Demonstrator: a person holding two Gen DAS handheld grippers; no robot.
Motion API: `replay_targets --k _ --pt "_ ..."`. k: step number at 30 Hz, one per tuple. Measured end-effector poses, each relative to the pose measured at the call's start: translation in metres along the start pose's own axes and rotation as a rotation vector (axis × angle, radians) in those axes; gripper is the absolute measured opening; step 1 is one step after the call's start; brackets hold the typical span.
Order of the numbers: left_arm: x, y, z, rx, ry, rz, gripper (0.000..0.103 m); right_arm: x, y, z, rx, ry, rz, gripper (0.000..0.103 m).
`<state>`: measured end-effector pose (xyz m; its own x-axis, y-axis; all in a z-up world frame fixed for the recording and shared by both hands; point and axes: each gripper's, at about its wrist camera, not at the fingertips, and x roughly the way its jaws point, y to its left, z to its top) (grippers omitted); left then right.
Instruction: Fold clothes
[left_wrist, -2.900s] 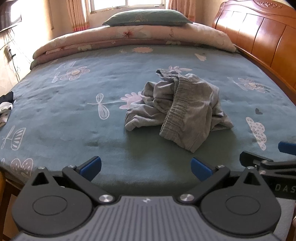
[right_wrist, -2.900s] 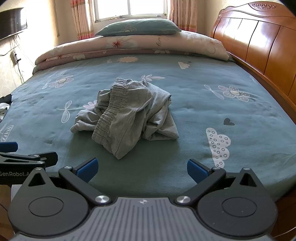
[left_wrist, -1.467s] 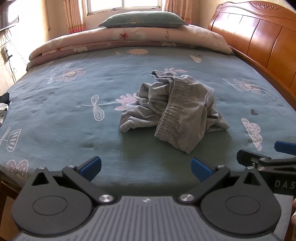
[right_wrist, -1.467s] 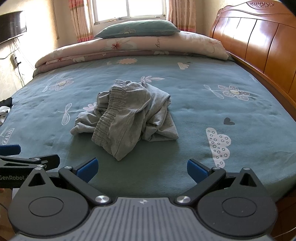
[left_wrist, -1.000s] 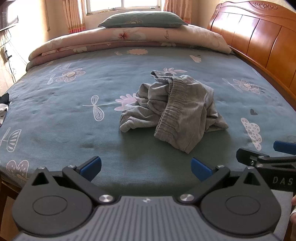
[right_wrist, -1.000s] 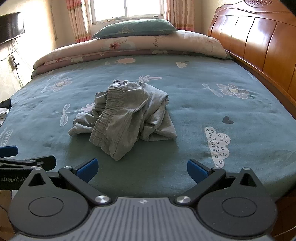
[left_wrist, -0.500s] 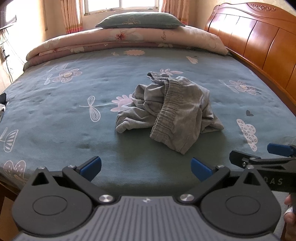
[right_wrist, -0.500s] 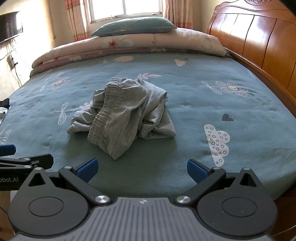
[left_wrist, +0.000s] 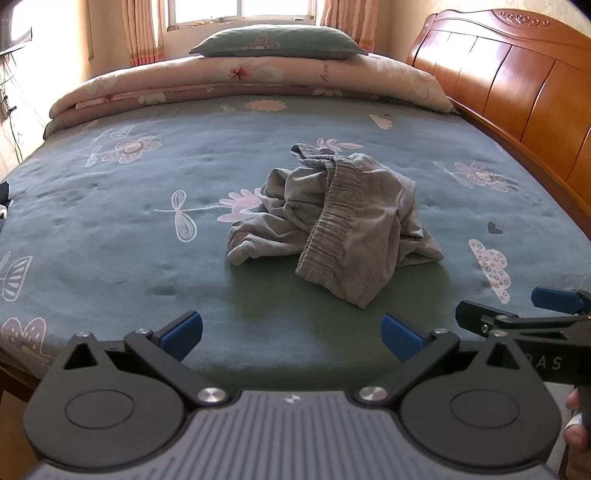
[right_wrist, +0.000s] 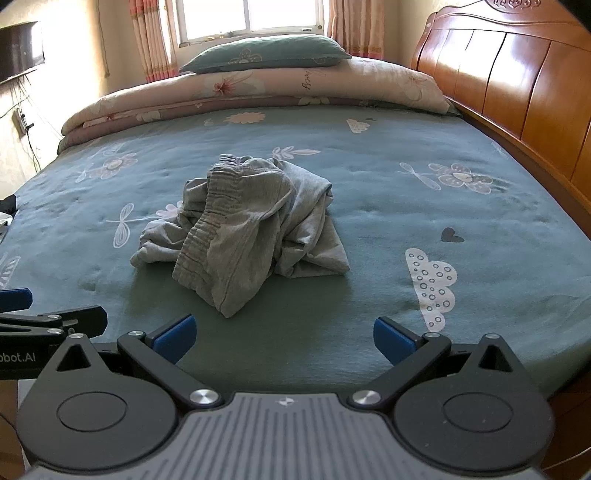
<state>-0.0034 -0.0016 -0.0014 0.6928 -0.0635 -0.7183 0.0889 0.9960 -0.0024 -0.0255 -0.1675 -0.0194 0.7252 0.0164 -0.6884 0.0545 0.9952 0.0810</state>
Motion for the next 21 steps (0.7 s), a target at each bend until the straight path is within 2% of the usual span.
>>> replay_targets --k 13,21 --pt "0.010 -0.008 0.004 0.037 -0.006 -0.008 0.102 0.008 -0.010 -0.001 0.026 0.016 -0.011 0.103" --pt "0.027 -0.009 0.006 0.056 -0.013 -0.031 0.102 0.019 -0.018 -0.002 0.049 0.021 0.013 0.103"
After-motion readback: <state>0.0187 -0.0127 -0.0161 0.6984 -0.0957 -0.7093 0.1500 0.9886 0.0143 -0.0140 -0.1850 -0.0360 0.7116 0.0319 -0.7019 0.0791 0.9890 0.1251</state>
